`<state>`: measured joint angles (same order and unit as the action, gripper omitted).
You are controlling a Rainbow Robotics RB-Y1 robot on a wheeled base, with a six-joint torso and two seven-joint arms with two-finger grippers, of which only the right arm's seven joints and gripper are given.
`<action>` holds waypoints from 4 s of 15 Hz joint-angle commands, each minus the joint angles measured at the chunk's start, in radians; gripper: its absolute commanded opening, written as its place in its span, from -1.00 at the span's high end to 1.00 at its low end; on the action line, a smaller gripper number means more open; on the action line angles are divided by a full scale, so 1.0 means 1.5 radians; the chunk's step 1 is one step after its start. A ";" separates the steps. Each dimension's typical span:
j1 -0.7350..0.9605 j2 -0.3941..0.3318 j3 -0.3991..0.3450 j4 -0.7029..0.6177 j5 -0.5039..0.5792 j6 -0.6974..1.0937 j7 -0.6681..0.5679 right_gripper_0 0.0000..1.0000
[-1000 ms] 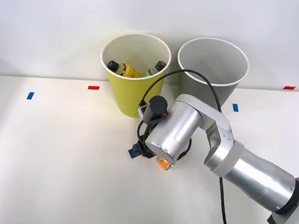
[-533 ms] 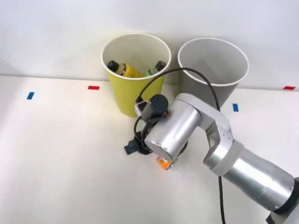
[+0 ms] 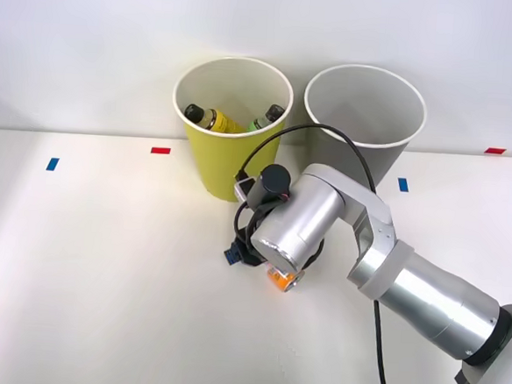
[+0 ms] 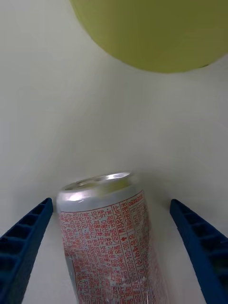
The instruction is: Put cans in the gray bin, plastic bottles in the light green bin
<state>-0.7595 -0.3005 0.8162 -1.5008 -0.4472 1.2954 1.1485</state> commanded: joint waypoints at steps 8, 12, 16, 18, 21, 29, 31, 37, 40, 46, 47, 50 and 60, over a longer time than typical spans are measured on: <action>0.002 0.001 -0.035 -0.101 0.003 0.143 -0.008 1.00; 0.004 -0.006 -0.079 -0.161 0.004 0.206 -0.020 1.00; 0.079 -0.007 -0.123 -0.267 0.096 0.193 -0.021 1.00; 0.151 -0.005 -0.125 -0.352 0.199 0.166 -0.026 1.00; 0.250 0.001 -0.125 -0.461 0.323 0.132 -0.031 1.00; 0.448 0.001 -0.129 -0.666 0.519 0.064 -0.028 1.00; 0.497 0.008 -0.133 -0.697 0.561 -0.008 -0.031 1.00; 0.540 0.017 -0.156 -0.726 0.604 -0.194 -0.111 1.00; 0.523 0.025 -0.191 -0.726 0.592 -0.248 -0.133 1.00; 0.422 0.052 -0.337 -0.657 0.435 -0.321 -0.113 1.00; 0.401 0.059 -0.363 -0.620 0.416 -0.351 -0.110 1.00; 0.309 0.068 -0.411 -0.510 0.414 -0.368 -0.109 1.00; 0.115 0.021 -0.459 -0.233 0.400 -0.368 -0.119 1.00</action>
<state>-0.5716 -0.2627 0.1267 -1.8758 0.1528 0.7441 0.9694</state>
